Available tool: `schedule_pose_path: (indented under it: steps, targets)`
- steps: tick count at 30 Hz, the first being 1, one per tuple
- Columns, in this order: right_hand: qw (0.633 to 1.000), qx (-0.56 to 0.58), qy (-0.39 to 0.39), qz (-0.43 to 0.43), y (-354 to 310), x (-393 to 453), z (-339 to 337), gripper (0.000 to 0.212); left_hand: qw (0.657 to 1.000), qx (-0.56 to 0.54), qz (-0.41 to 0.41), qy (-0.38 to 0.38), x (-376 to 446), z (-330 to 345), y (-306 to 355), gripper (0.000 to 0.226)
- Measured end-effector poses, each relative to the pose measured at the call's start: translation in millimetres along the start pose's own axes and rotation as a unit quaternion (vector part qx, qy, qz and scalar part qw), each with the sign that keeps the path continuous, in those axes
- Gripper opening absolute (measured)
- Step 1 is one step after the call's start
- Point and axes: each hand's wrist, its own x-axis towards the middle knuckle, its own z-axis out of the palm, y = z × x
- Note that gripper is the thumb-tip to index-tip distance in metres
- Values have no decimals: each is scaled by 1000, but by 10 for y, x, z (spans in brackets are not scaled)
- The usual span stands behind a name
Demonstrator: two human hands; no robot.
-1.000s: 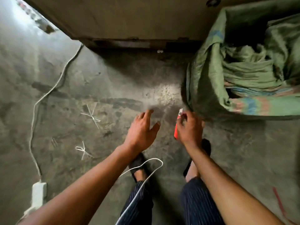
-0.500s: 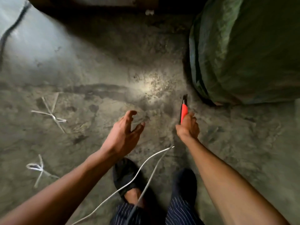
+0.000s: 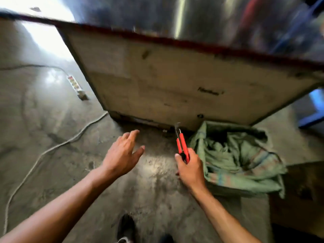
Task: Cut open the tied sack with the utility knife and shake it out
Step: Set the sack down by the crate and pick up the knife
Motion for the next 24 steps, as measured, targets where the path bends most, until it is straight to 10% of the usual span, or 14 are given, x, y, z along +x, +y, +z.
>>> schedule_pose_path:
  steps: [14,24]
  targets:
    - [970,75,143,-182,-2919,436,-1384,15,970,-31,105,219,19,-2721,1174,62]
    - [979,-26,180,-88,-3238,2276,-819,22,979,57,127,147,2183,-2926,897,63]
